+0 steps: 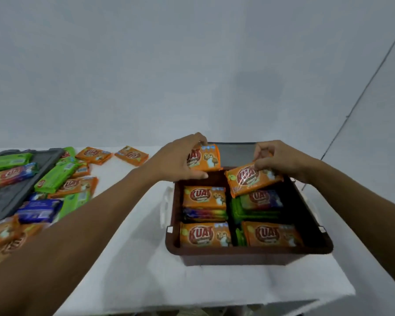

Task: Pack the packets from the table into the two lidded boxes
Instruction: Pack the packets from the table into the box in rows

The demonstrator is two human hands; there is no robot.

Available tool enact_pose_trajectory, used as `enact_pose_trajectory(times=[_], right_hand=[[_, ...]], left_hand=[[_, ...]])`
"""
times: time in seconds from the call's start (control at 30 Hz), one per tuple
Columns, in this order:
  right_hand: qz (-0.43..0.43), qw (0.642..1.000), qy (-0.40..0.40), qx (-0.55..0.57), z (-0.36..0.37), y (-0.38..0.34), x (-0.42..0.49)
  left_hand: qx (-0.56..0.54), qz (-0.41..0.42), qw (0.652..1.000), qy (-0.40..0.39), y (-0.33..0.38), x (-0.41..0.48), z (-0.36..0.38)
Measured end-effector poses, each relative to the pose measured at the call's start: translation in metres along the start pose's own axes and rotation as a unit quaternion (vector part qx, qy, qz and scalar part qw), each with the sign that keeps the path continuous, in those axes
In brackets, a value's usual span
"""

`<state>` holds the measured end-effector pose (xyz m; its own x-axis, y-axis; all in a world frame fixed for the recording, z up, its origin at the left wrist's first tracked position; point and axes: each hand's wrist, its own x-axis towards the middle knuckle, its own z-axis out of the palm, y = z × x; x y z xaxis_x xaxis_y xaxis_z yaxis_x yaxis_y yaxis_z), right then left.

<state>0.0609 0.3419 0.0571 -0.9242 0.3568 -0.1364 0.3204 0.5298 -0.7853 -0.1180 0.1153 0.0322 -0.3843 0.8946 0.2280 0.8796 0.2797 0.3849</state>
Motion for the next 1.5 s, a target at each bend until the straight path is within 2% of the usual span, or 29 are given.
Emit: enact_pose_trajectory(times=[0.03,0.1,0.17,0.23,0.3,0.33,0.43,0.5,0.57,0.73,1.03,1.27,1.37,1.43,1.5], right_hand=[[-0.007,0.999,0.001,-0.041,-0.001,0.008,-0.005],[-0.041,0.981,0.003,-0.191,-0.001,0.023,-0.010],[-0.079,0.933,0.019,-0.351,0.007,0.037,-0.014],[-0.142,0.893,0.061,-0.424,0.019,0.051,-0.020],[-0.203,0.876,0.098,-0.425,0.027,0.060,-0.024],[-0.215,0.880,0.092,-0.414,0.029,0.062,-0.026],[-0.190,0.888,-0.005,-0.419,0.028,0.058,-0.028],[-0.181,0.890,-0.030,-0.418,0.028,0.057,-0.028],[-0.182,0.893,-0.023,-0.412,0.029,0.057,-0.027],[-0.198,0.854,-0.026,-0.481,0.032,0.056,-0.027],[-0.191,0.857,-0.012,-0.479,0.032,0.058,-0.028],[-0.202,0.834,-0.018,-0.514,0.030,0.051,-0.024],[-0.202,0.866,-0.003,-0.457,0.031,0.044,-0.026],[-0.220,0.888,0.036,-0.402,0.038,0.032,-0.024],[-0.257,0.894,0.058,-0.362,0.059,0.010,-0.018]], left_hand=[[0.019,0.012,1.000,-0.018,0.011,0.000,0.006],[0.073,0.035,0.996,-0.047,0.025,-0.001,0.019],[0.135,0.057,0.987,-0.065,0.034,-0.002,0.033],[0.195,0.072,0.976,-0.059,0.037,-0.004,0.045],[0.217,0.072,0.973,-0.037,0.035,-0.007,0.053],[0.220,0.069,0.972,-0.030,0.034,-0.008,0.055],[0.243,0.064,0.967,-0.038,0.033,-0.009,0.056],[0.272,0.068,0.958,-0.061,0.036,-0.010,0.055],[0.269,0.053,0.958,-0.085,0.038,-0.010,0.055],[0.244,0.040,0.963,-0.110,0.042,-0.012,0.055],[0.250,0.045,0.961,-0.111,0.042,-0.011,0.055],[0.238,0.040,0.964,-0.114,0.035,-0.009,0.046],[0.193,0.065,0.976,-0.071,0.021,-0.021,0.032],[0.158,0.069,0.985,-0.006,0.002,-0.037,0.023],[0.112,0.035,0.991,0.064,-0.025,-0.065,0.015]])
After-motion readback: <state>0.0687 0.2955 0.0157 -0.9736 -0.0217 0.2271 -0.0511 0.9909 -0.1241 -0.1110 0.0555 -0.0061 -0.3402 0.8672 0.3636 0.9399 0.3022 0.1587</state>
